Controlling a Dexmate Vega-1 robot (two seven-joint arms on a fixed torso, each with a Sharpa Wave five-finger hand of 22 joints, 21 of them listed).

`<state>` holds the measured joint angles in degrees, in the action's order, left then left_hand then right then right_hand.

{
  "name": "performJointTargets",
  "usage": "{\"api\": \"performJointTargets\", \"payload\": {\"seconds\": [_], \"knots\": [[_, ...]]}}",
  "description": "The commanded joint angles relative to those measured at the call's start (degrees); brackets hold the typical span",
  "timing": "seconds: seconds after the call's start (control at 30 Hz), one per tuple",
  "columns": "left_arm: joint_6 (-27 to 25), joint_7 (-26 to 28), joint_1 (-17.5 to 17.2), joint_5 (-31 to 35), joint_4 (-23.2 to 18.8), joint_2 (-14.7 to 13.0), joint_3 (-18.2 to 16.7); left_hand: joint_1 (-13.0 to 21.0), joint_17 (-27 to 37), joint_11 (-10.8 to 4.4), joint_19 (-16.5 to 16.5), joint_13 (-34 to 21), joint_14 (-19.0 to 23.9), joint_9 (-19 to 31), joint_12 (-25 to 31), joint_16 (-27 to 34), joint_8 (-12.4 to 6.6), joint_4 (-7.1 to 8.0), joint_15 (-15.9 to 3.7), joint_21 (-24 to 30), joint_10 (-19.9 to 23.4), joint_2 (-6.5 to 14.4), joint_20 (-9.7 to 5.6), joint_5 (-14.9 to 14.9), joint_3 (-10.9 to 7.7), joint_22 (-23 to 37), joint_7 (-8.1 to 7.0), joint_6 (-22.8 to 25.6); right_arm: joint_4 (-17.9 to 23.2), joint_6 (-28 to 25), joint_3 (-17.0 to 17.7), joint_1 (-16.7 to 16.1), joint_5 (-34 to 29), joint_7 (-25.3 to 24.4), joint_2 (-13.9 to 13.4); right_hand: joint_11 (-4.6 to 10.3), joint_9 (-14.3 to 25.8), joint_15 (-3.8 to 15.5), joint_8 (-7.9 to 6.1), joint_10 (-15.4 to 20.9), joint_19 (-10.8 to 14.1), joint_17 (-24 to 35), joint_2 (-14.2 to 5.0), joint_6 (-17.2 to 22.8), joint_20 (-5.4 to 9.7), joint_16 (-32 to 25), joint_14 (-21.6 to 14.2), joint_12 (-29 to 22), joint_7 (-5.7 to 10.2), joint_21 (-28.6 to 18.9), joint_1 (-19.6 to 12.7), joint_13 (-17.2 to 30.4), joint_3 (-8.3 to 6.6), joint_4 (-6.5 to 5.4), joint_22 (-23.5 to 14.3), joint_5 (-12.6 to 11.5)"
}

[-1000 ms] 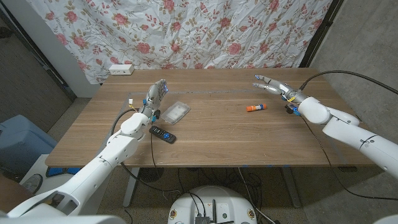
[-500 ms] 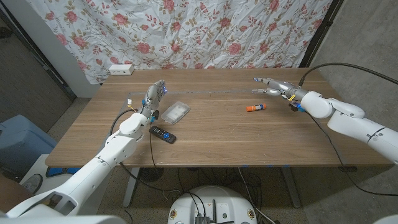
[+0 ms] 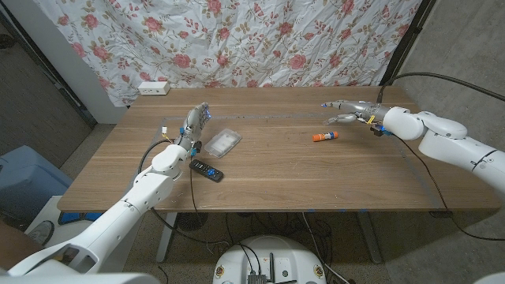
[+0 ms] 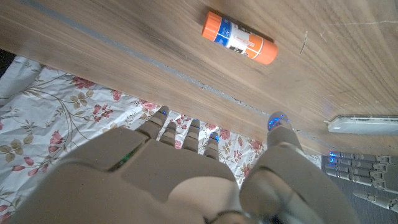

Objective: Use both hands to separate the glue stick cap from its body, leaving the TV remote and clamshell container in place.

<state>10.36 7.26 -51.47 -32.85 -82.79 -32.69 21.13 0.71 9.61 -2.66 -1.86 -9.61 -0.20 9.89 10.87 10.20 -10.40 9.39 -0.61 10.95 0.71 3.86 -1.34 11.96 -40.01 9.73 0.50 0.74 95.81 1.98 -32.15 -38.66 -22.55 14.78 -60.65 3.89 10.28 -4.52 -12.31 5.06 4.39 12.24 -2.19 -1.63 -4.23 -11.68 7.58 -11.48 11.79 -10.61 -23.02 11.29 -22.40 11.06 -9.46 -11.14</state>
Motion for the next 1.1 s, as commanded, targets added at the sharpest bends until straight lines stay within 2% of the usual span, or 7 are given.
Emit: {"api": "performJointTargets", "payload": {"seconds": [0.03, 0.17, 0.3, 0.43, 0.6, 0.93, 1.1], "knots": [[-1.2, 0.8, 0.0, 0.2, -0.5, -0.2, 0.2, -0.1, 0.1, -0.03, 0.3, -0.2, 0.3, 0.1, 0.1, 0.1, -0.21, 0.16, 0.06, -0.1, 0.3, 6.3, 0.13, -0.2, -0.52, 0.1, 0.17, 0.5, 1.6, -3.4, -2.8, 3.2, -7.1, 6.0, 0.0, -0.1, 0.3, -0.57, -0.8, 2.2, 1.2, 0.1, 0.87, 1.5, -1.33, -1.0, -1.0, -0.9, 0.25, -0.6, -3.2, 0.3, -1.42, -0.07, -0.1, 0.0], [-1.8, 1.1, -0.1, 0.1, -1.0, -0.3, 0.2, -0.1, 0.1, -0.1, 0.3, -0.2, 0.3, 0.1, 0.1, 0.1, -0.18, 0.19, 0.04, -0.1, 0.3, 6.3, 0.14, -0.2, -0.57, 0.1, 0.16, 0.5, 1.7, -4.0, -3.5, 3.7, -9.2, 6.4, 0.4, -0.27, 0.3, -0.36, -1.25, 4.1, 2.5, 0.0, 1.98, 2.8, -1.54, -1.6, -2.6, -1.3, 0.26, -0.8, -6.0, 0.4, -2.25, -0.02, -0.1, 0.3], [-2.9, 1.8, -0.3, 0.6, -2.0, -0.9, 0.3, -0.2, 0.1, 0.05, 0.3, -0.2, 0.4, 0.1, 0.0, 0.1, -0.16, 0.21, 0.07, -0.1, 0.3, 6.3, 0.12, -0.2, -0.6, 0.1, 0.19, 0.5, 1.4, -4.9, -4.1, 4.0, -11.1, 6.5, 1.1, -0.24, 0.3, 0.87, -1.66, 6.5, 5.2, -0.2, 4.57, 4.5, -1.82, -2.1, -4.9, -1.5, 0.42, -1.0, -10.8, 0.5, -3.27, -0.05, -0.1, 0.5], [-3.1, 1.9, -0.5, 0.6, -2.4, -1.0, 0.2, -0.2, 0.1, -0.01, 0.2, -0.2, 0.4, 0.1, 0.1, 0.1, -0.16, 0.24, 0.14, -0.1, 0.5, 6.3, 0.15, -0.3, -0.63, 0.1, 0.25, 0.5, 1.1, -5.3, -5.1, 4.9, -13.2, 7.7, 1.8, 0.01, 0.3, 1.4, -2.07, 8.0, 6.1, -0.4, 5.87, 6.0, -1.97, -2.5, -6.4, -1.7, 0.33, -1.0, -13.1, 0.5, -3.65, -0.12, -0.1, 0.5], [-3.9, 2.2, -0.6, 0.6, -2.8, -1.2, 0.3, -0.2, 0.1, 0.02, 0.2, -0.2, 0.4, 0.1, 0.0, 0.1, -0.15, 0.27, 0.12, -0.1, 0.5, 6.2, 0.15, -0.3, -0.66, 0.1, 0.27, 0.6, 0.4, -6.0, -6.7, 6.6, -15.9, 10.3, 3.0, 0.15, 0.3, 1.39, -2.12, 9.0, 6.6, -0.4, 6.55, 6.5, -1.93, -2.7, -7.2, -1.9, 0.47, -0.9, -14.3, 0.5, -3.83, -0.16, -0.1, 0.5], [-4.0, 2.5, -0.8, 0.2, -2.8, -1.0, 0.1, -0.2, 0.2, 0.13, 0.2, -0.2, 0.5, 0.1, 0.0, 0.1, -0.15, 0.34, 0.31, 0.0, 0.5, 6.3, 0.16, -0.3, -0.74, 0.1, 0.38, 0.6, 0.3, -6.3, -7.8, 7.2, -18.9, 11.3, 3.6, 0.04, 0.4, 1.05, -2.88, 10.3, 8.1, -0.6, 8.13, 9.0, -1.76, -2.8, -8.5, -1.8, -0.03, -0.9, -17.4, 0.6, -4.25, -0.33, -0.1, 0.5], [-3.9, 2.7, -1.1, 0.1, -2.8, -1.0, 0.0, -0.2, 0.2, 0.14, 0.2, -0.2, 0.5, 0.1, 0.0, 0.1, -0.14, 0.37, 0.46, 0.0, 0.6, 6.3, 0.15, -0.3, -0.77, 0.1, 0.36, 0.6, 0.9, -8.0, -7.9, 6.6, -20.2, 11.2, 3.9, 0.84, 0.4, 2.64, -3.29, 12.9, 8.8, -0.6, 8.76, 11.0, -1.44, -3.2, -10.1, -2.3, 0.28, -0.7, -19.5, 0.7, -4.56, -0.66, -0.1, 0.6]]}}
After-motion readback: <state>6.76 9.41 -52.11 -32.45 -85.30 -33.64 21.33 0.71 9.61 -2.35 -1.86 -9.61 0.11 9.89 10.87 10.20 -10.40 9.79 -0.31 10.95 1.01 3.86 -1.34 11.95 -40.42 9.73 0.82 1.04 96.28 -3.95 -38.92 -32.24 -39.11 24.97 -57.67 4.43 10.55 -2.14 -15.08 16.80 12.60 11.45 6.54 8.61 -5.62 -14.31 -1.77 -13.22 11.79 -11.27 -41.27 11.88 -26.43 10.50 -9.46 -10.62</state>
